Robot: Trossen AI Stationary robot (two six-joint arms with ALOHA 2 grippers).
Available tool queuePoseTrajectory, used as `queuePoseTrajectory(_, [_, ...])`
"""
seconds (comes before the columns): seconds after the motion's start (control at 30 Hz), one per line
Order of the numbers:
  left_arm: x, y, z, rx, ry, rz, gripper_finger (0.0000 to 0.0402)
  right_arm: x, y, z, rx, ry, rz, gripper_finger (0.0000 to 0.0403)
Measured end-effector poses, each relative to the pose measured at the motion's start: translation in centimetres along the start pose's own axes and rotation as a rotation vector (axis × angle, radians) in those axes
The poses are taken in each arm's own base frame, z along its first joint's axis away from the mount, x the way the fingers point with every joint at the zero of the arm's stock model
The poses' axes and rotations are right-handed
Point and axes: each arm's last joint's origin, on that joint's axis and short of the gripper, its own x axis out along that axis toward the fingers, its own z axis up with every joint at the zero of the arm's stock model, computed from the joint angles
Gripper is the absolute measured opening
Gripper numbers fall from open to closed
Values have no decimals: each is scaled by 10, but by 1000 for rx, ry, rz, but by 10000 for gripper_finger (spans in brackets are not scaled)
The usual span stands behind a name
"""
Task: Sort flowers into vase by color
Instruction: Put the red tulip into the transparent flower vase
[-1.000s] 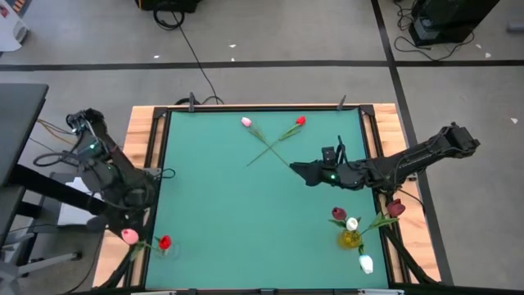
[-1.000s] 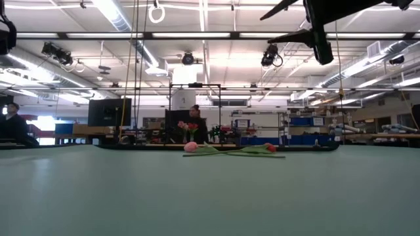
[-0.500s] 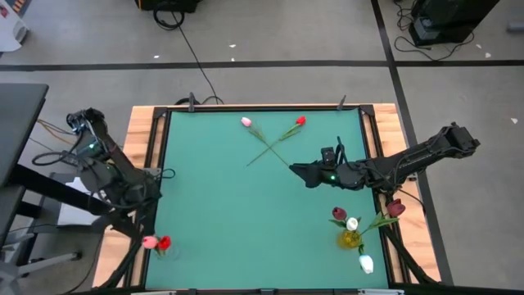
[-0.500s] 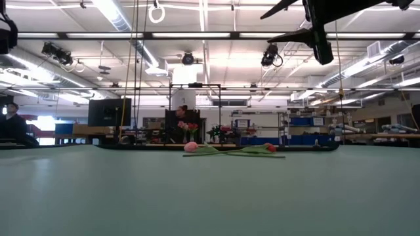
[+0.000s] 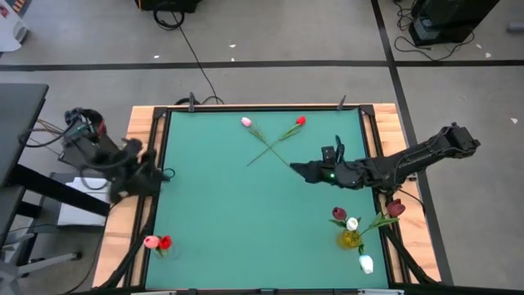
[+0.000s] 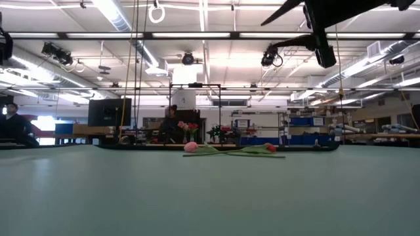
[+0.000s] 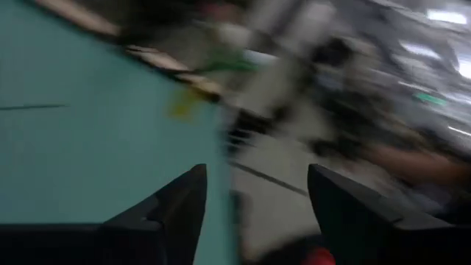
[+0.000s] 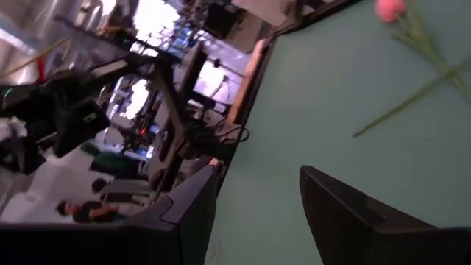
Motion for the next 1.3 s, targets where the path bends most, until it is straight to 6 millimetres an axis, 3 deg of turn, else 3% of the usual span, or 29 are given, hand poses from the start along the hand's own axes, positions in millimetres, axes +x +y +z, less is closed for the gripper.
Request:
queuePoseTrajectory(0.17, [2,20,-8,-63,-23,291,212,2,-7,1,31,-1,-57,204])
queuePoseTrajectory(0.33, [14,22,-10,-126,5,358,202,15,-21,14,38,57,-149,204])
queuePoseTrajectory(0.53, [43,21,-10,-120,28,444,201,54,-26,37,-32,147,-225,204])
queuePoseTrajectory(0.87, [91,46,7,-222,83,548,201,132,-78,77,17,95,-630,196])
queuePoseTrajectory(1.13, [107,76,22,-227,62,701,201,179,-106,110,210,98,-707,195])
queuePoseTrajectory(1.3, [109,88,26,-254,49,765,201,192,-124,124,332,233,-842,195])
